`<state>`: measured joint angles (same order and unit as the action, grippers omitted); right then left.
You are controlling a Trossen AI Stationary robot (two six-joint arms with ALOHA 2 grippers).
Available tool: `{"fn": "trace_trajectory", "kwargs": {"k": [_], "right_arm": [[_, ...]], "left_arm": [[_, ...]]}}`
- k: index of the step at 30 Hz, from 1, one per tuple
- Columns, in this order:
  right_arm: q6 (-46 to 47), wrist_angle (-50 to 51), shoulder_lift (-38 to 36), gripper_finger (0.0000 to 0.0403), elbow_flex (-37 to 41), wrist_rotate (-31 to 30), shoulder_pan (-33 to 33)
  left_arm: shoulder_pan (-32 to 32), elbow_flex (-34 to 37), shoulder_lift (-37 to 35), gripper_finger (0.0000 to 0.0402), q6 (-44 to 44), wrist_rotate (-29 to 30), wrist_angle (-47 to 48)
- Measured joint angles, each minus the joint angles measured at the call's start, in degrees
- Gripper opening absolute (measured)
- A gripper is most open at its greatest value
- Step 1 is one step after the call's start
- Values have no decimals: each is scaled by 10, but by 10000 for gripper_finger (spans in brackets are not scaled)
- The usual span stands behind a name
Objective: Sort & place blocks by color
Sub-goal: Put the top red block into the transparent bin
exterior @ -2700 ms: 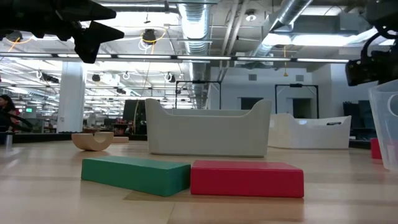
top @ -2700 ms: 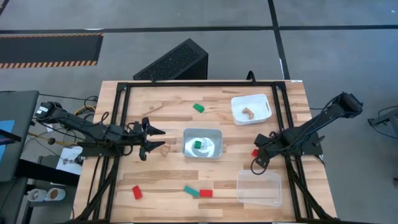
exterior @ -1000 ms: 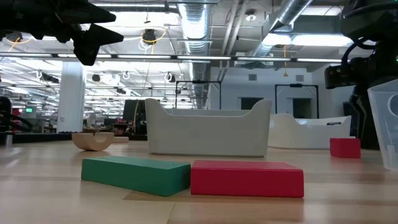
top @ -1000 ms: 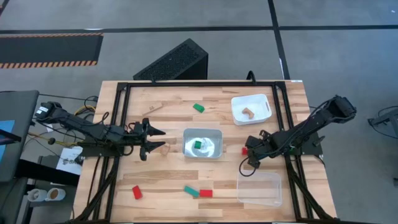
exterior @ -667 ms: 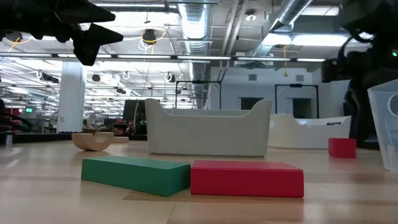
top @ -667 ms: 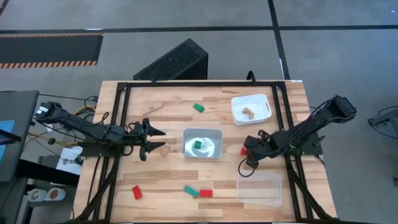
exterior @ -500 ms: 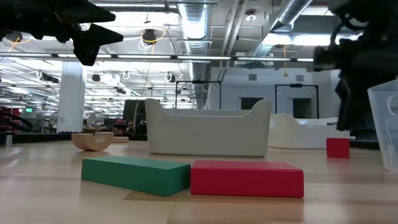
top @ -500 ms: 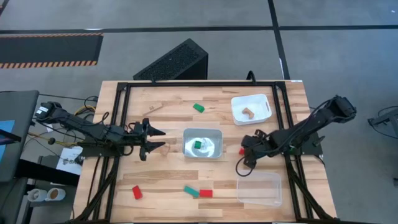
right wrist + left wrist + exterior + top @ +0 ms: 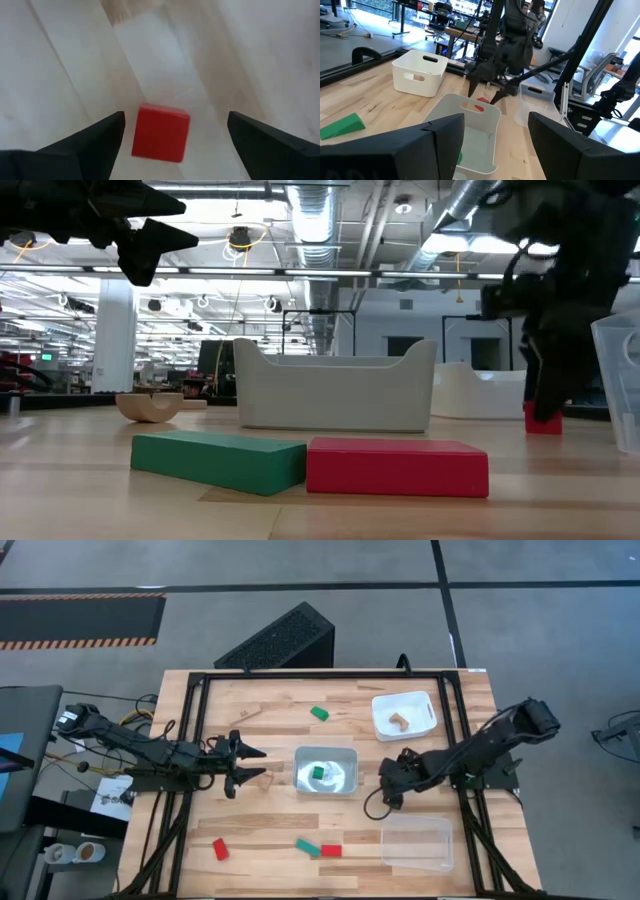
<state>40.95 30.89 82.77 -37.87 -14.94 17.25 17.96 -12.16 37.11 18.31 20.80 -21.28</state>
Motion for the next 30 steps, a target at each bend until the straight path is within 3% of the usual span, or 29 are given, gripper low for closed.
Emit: {"fn": "trace_trajectory", "kwargs": {"k": [4, 8, 13, 17, 25, 30], "right_arm": [[-5, -5, 39, 354, -3, 27, -15], [-8, -8, 47, 297, -3, 31, -19], [-20, 4, 7, 206, 1, 33, -20], [-16, 21, -69, 120, 1, 37, -14], [24, 5, -240, 117, 1, 52, 90], [107, -29, -273, 147, 1, 29, 202]], "left_arm": [[0, 0, 0, 208, 0, -1, 0], [0, 0, 0, 208, 0, -2, 0], [0, 0, 0, 208, 0, 0, 0], [0, 0, 0, 208, 2, 0, 0], [0, 0, 0, 208, 11, 0, 2], [0, 1, 0, 208, 24, 0, 15]]}}
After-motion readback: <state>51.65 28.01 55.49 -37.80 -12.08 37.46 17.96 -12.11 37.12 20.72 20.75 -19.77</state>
